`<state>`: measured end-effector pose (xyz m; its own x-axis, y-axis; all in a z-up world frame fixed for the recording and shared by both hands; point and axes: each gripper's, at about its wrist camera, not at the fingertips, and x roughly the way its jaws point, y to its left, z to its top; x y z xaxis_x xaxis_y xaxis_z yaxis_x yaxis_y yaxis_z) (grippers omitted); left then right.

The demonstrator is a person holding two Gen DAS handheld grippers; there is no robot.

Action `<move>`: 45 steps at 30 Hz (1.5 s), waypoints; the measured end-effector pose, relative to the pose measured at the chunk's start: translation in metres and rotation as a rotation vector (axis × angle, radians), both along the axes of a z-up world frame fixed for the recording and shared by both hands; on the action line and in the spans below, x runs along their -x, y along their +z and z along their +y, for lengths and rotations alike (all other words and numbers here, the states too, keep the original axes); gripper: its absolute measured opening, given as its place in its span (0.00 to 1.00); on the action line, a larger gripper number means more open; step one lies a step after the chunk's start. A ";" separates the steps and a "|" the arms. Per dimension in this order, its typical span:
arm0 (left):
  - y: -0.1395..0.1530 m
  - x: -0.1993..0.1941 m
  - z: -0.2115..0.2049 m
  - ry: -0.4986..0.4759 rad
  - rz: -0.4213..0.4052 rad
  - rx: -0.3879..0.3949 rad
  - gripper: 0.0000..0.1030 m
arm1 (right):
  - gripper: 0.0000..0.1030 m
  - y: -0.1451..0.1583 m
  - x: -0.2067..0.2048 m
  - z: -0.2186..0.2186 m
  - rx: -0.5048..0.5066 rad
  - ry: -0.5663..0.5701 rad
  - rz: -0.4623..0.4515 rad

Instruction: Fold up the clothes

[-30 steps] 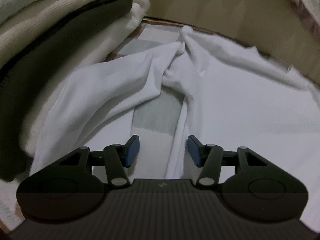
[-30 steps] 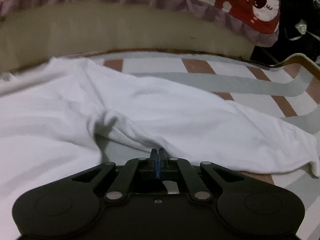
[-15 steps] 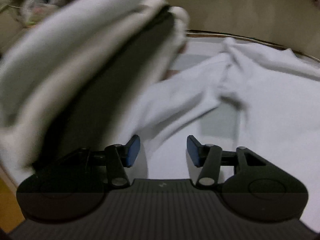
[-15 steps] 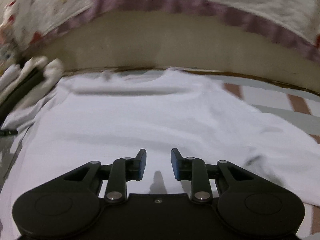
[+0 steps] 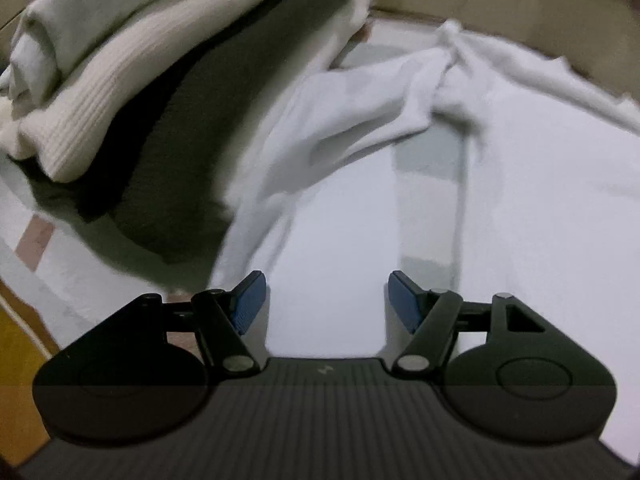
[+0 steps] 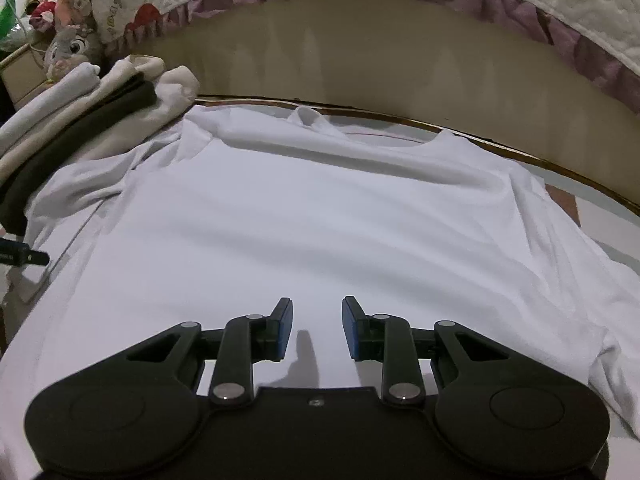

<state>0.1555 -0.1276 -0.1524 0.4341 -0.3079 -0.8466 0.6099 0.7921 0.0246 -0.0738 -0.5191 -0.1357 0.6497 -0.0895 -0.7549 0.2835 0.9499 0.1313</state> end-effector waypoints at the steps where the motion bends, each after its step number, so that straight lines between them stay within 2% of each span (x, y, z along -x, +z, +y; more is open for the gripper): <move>1: -0.002 0.005 -0.001 -0.026 -0.002 -0.012 0.66 | 0.32 0.000 0.001 0.001 0.003 0.003 0.004; 4: -0.013 0.012 -0.005 -0.070 0.002 -0.065 0.66 | 0.32 -0.003 0.006 0.003 0.011 0.007 0.020; 6: -0.016 0.011 -0.006 -0.069 0.006 -0.073 0.73 | 0.32 -0.007 0.008 0.002 0.004 -0.003 0.029; 8: -0.019 0.005 -0.002 -0.040 0.030 -0.050 0.79 | 0.32 -0.010 0.010 0.000 -0.008 -0.023 0.034; 10: -0.021 0.003 0.005 -0.021 0.038 -0.019 0.79 | 0.32 -0.013 0.010 -0.002 -0.024 -0.044 0.032; 11: -0.019 0.004 0.007 -0.026 0.018 -0.015 0.64 | 0.32 -0.015 0.010 -0.003 -0.032 -0.054 0.029; 12: -0.015 0.007 0.008 -0.037 -0.011 -0.017 0.15 | 0.32 -0.016 0.009 -0.004 -0.040 -0.064 0.027; 13: -0.012 0.010 0.007 -0.045 -0.033 -0.033 0.05 | 0.32 -0.017 0.009 -0.005 -0.048 -0.070 0.025; 17: 0.000 0.019 0.002 -0.065 -0.199 -0.119 0.03 | 0.32 -0.022 0.004 0.000 -0.041 -0.050 0.037; 20: 0.035 0.029 0.006 -0.069 -0.364 -0.092 0.03 | 0.33 -0.025 0.005 0.007 0.035 0.006 0.070; 25: 0.131 0.029 0.018 -0.102 -0.597 0.017 0.03 | 0.37 -0.026 0.013 0.004 0.046 0.028 0.075; 28: 0.188 -0.002 0.020 -0.115 -0.647 0.058 0.03 | 0.40 -0.027 0.012 0.001 0.044 0.037 0.075; 31: 0.226 -0.044 0.015 -0.083 -0.708 0.008 0.03 | 0.41 -0.028 0.009 -0.001 0.032 0.031 0.067; 34: 0.240 -0.097 0.009 -0.040 -0.671 -0.037 0.03 | 0.41 -0.028 0.005 -0.004 0.010 0.028 0.062; 38: 0.238 -0.155 0.021 0.047 -0.559 -0.060 0.03 | 0.41 -0.027 -0.004 -0.009 0.009 0.060 0.072; 45: 0.191 -0.190 0.060 0.248 -0.378 0.016 0.04 | 0.48 -0.027 -0.013 -0.010 0.009 0.111 0.091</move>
